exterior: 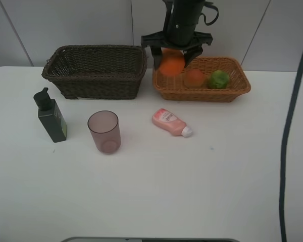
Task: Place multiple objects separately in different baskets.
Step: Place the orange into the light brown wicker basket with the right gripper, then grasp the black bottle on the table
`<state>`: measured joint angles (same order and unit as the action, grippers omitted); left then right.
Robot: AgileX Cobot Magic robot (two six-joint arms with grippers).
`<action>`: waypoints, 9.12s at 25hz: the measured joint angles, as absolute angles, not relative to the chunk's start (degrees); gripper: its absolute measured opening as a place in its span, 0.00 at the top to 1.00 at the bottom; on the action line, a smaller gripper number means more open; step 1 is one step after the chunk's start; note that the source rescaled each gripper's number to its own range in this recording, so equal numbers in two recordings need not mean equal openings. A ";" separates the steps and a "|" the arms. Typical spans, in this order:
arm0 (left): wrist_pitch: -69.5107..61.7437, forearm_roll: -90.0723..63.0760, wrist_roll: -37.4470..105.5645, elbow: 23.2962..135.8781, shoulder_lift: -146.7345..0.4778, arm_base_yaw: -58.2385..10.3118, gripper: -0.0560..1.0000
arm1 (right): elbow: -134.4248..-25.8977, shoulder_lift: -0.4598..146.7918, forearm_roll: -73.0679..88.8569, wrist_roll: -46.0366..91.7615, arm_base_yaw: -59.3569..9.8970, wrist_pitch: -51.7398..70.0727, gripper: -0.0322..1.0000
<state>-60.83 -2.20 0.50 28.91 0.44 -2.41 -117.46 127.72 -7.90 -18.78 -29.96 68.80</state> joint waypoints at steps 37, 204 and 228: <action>-60.83 -2.20 0.50 28.91 0.44 -2.41 0.08 | -119.70 134.20 -12.48 -25.70 -27.62 59.15 0.38; -49.44 7.25 -19.12 64.51 -94.31 -10.83 0.08 | -30.20 4.79 -6.64 -5.34 -4.66 60.68 0.37; -33.28 3.07 -21.00 58.25 -104.17 -11.32 0.12 | -30.20 4.79 -6.64 -5.34 -4.66 60.68 0.37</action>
<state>-33.28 3.07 -21.00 58.25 -104.17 -11.32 -30.20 4.79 -6.64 -5.34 -4.66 60.68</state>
